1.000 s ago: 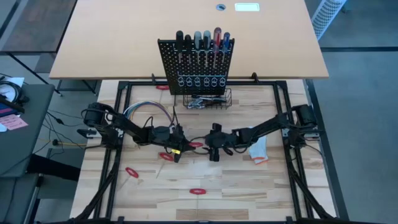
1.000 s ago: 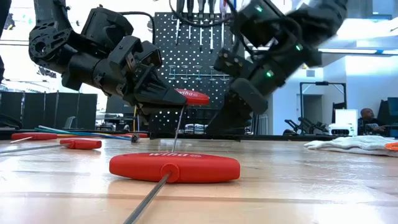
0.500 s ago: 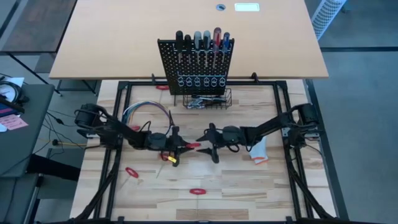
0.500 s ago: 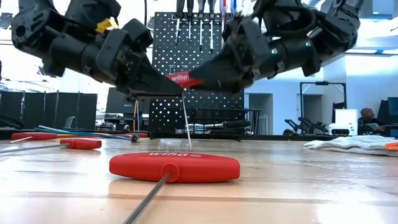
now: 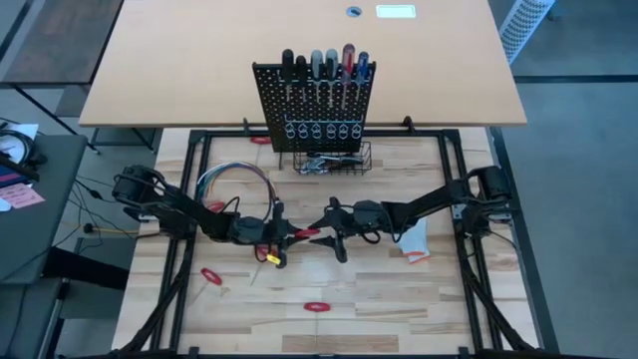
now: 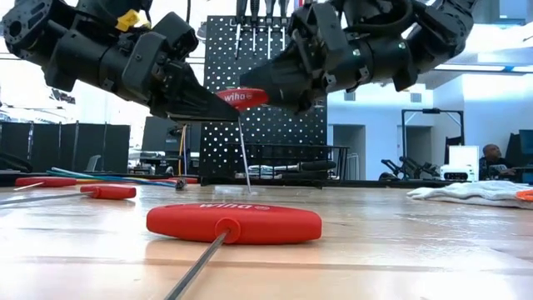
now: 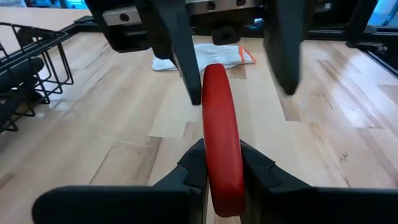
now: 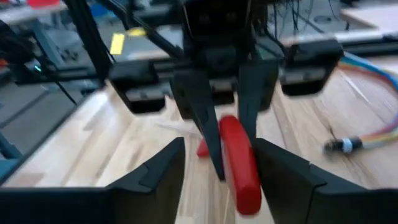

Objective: Hang tools onto peg board
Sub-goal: Hang the red hex key onto the black pegboard

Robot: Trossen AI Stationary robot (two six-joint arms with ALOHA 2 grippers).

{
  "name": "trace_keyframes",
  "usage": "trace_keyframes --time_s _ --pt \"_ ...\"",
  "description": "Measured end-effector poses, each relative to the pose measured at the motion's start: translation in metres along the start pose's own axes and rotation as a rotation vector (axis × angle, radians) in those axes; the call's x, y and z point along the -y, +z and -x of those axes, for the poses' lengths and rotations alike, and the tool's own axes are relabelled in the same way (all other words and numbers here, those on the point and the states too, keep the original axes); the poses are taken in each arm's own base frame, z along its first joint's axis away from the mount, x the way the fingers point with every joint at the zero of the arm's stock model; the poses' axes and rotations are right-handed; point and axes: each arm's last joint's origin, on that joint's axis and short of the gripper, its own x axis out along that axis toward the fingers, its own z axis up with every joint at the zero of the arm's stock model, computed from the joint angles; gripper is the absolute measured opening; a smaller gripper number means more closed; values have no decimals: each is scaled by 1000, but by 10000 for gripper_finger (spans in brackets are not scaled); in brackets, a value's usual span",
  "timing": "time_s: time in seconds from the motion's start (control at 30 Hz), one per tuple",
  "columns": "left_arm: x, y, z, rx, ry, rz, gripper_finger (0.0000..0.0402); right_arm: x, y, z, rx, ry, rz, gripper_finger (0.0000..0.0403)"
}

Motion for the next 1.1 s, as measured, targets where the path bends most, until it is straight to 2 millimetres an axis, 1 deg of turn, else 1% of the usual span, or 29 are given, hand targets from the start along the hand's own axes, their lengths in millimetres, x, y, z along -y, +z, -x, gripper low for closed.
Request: trace_keyframes --time_s 0.13,0.47,0.6,0.67,0.77,0.83,0.93,1.03,1.1 --pt "0 0 0 0 2 0 38 2 -4 -1 -66 -39 2 167" --pt "0 0 0 1 -4 2 38 1 -3 -2 -49 -41 25 99" --pt "0 0 0 -1 -6 2 38 2 -3 -1 -56 -42 24 61" --pt "0 0 0 -2 -5 0 44 2 -3 -1 -56 -66 30 43" --pt "1 0 0 0 -11 4 69 3 -3 0 -59 -135 48 42" --pt "1 0 0 2 -14 14 95 2 2 5 -82 -153 56 42" --pt "2 1 0 0 -23 23 135 1 18 17 -87 -213 103 42" --pt "4 -2 0 -23 -78 40 170 -4 43 36 -46 -338 170 42" --pt "4 -1 0 -19 -91 45 186 -7 59 50 -17 -443 220 42"
